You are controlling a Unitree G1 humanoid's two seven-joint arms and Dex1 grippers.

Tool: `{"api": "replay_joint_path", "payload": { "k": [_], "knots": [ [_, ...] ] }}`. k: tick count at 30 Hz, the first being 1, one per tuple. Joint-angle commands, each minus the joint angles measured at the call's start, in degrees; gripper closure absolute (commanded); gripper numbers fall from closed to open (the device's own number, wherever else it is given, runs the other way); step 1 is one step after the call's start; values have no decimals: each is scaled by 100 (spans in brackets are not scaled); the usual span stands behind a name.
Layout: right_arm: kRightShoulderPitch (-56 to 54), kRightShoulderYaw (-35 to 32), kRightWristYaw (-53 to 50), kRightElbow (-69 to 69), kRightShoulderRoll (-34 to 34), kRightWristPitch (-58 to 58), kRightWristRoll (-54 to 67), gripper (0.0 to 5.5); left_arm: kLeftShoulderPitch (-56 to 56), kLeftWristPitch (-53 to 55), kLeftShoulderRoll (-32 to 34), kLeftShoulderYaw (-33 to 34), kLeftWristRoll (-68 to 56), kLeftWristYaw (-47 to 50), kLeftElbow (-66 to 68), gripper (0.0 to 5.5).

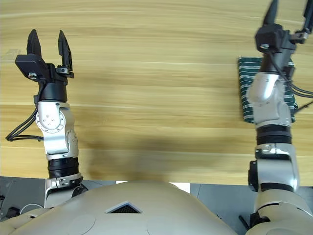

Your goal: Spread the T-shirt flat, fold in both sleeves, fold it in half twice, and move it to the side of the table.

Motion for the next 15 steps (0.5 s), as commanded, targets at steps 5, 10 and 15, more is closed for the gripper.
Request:
{"api": "replay_joint_path", "payload": {
  "k": [5, 10, 15],
  "knots": [
    [1028, 131, 1315, 168, 1785, -990, 1908, 204, -132, -547, -85, -718, 396, -184, 798, 241],
    [1039, -222, 1546, 118, 2094, -880, 2172, 204, -16, -929, -150, -564, 230, 34, 744, 241],
    [993, -423, 1678, 240, 2138, -929, 1947, 204, 93, -1186, -270, -556, 169, 124, 586, 241]
  ]
}}
